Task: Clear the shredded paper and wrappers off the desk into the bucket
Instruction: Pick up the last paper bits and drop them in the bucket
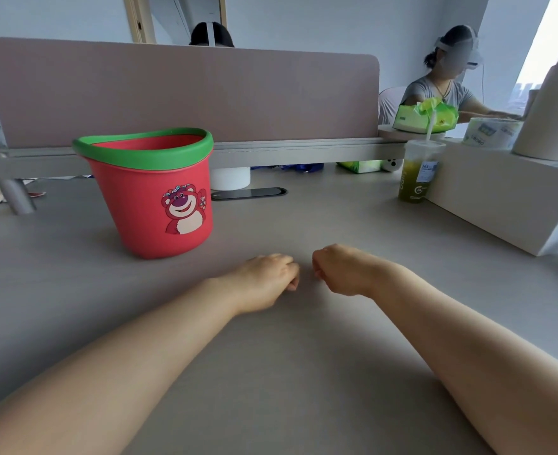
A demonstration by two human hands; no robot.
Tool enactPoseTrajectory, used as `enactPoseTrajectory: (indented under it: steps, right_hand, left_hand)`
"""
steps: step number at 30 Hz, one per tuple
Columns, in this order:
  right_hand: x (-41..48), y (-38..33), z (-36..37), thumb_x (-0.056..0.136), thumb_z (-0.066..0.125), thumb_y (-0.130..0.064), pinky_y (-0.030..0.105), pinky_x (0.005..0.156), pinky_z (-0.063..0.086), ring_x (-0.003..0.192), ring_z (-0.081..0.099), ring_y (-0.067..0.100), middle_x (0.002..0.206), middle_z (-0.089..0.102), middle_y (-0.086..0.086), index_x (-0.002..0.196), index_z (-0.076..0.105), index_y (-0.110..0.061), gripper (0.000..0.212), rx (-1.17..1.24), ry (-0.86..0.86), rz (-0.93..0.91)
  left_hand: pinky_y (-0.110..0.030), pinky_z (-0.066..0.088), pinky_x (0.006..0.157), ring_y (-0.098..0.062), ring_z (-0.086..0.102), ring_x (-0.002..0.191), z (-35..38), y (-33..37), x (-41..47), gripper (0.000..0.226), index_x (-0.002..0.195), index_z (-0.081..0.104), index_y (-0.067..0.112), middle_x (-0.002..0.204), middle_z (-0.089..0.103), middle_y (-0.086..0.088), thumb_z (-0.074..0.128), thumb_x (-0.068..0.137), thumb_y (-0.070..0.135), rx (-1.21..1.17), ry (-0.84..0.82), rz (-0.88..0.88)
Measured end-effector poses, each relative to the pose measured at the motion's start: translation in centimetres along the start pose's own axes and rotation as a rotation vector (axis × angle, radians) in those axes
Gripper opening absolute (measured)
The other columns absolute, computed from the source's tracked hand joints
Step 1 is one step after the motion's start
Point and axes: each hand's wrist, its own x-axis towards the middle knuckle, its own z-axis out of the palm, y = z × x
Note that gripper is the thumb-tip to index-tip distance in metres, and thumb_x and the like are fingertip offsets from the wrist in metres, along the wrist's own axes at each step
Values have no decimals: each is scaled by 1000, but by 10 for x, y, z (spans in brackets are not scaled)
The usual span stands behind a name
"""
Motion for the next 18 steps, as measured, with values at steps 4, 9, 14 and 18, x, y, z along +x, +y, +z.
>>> enactPoseTrajectory:
  steps: [4,9,14,18]
  right_hand:
    - [6,-3,6,88,42,-11,36,80,45,95,54,29,110,57,11,97,53,-14,15,66,-3,-77]
    - [23,-25,-23,91,40,-10,22,67,33,76,46,20,88,52,4,90,53,-9,12,337,247,-187]
    - [54,-77,-95,89,43,-1,4,55,35,58,41,4,67,45,-8,82,52,-7,13,582,675,-347]
    - [97,-123,-139,87,48,-3,14,56,32,70,46,17,80,59,6,91,59,4,14,563,714,-450]
  left_hand:
    - [-33,40,81,-26,53,93,-10,-20,-6,11,86,50,19,95,50,-2,44,91,10,-164,35,-144]
    - [-34,39,78,-28,54,87,-58,-42,-21,9,85,55,6,86,49,1,47,89,5,-220,381,-180]
    - [-43,43,72,-30,53,85,-127,-69,-47,10,81,55,6,89,57,-10,47,87,5,0,822,-319]
    - [-38,44,77,-32,57,91,-174,-115,-55,16,84,61,11,98,62,-10,48,86,1,74,803,-638]
